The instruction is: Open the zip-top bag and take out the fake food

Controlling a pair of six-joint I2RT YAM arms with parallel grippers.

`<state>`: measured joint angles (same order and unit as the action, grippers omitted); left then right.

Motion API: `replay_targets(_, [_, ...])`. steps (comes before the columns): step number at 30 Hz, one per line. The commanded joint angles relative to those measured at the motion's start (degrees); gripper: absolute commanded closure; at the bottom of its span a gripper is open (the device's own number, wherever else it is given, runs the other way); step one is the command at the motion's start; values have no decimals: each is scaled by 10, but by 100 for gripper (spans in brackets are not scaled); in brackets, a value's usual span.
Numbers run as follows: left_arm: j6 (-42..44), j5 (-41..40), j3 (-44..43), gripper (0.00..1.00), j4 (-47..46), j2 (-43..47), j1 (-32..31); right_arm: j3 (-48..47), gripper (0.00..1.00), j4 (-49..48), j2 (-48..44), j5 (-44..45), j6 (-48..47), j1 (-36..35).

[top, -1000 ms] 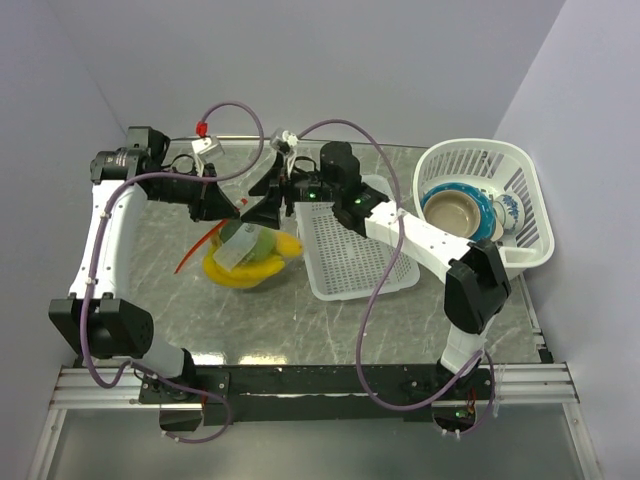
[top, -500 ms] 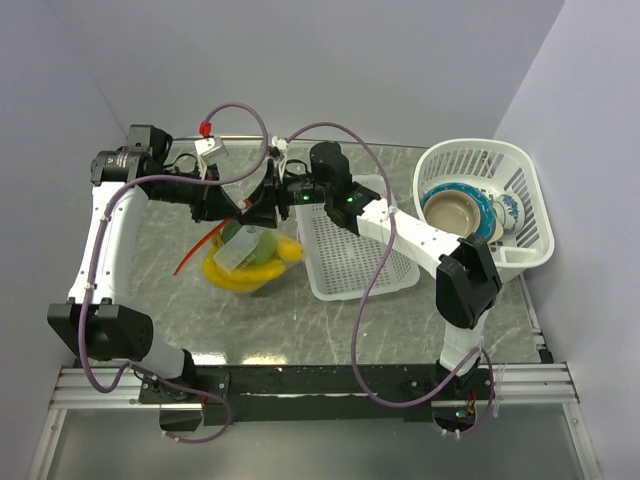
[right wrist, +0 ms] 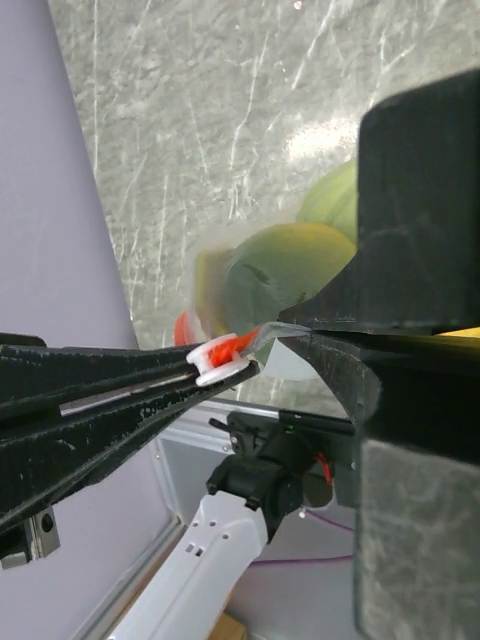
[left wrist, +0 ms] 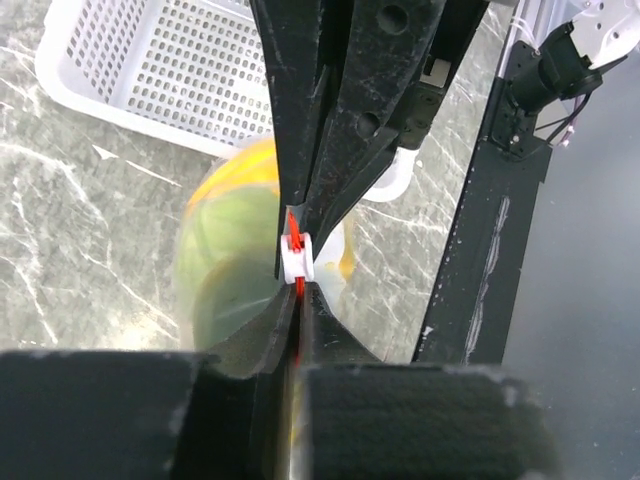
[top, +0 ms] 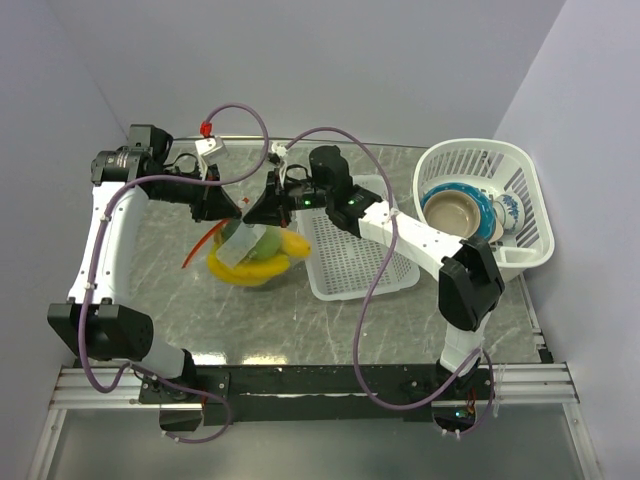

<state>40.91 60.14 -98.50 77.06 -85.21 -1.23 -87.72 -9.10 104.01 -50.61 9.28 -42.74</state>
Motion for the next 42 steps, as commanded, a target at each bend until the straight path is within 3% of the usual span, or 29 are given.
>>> replay_targets(1, [-27,35,-9,63,-19,30,-1,3,100,7,-42,18,-17,6])
replay_targets(2, [-40,38,-6,46,-30,32,-1,3,100,6,-43,19,-16,6])
replay_targets(4, [-79,52,-5,25,-74,41,-2,1,100,9,-45,18,-17,7])
replay_targets(6, [-105,61,1,15,-123,52,-1,-1,100,14,-44,17,-18,6])
replay_targets(8, [-133,72,10,14,-148,59,-1,-1,100,16,-46,15,-19,6])
replay_targets(16, [-170,68,59,16,-239,44,-1,1,100,21,-53,6,-22,6])
replay_targets(22, [-138,72,49,19,-205,12,-2,4,100,21,-59,6,-26,6])
replay_targets(28, [-155,89,50,29,-222,11,0,-2,100,18,-53,2,-19,6])
replay_targets(36, [-129,89,51,57,-195,8,0,-1,100,25,-55,7,-26,6])
replay_targets(42, [-104,101,37,61,-162,-5,0,-7,100,22,-50,8,-20,6])
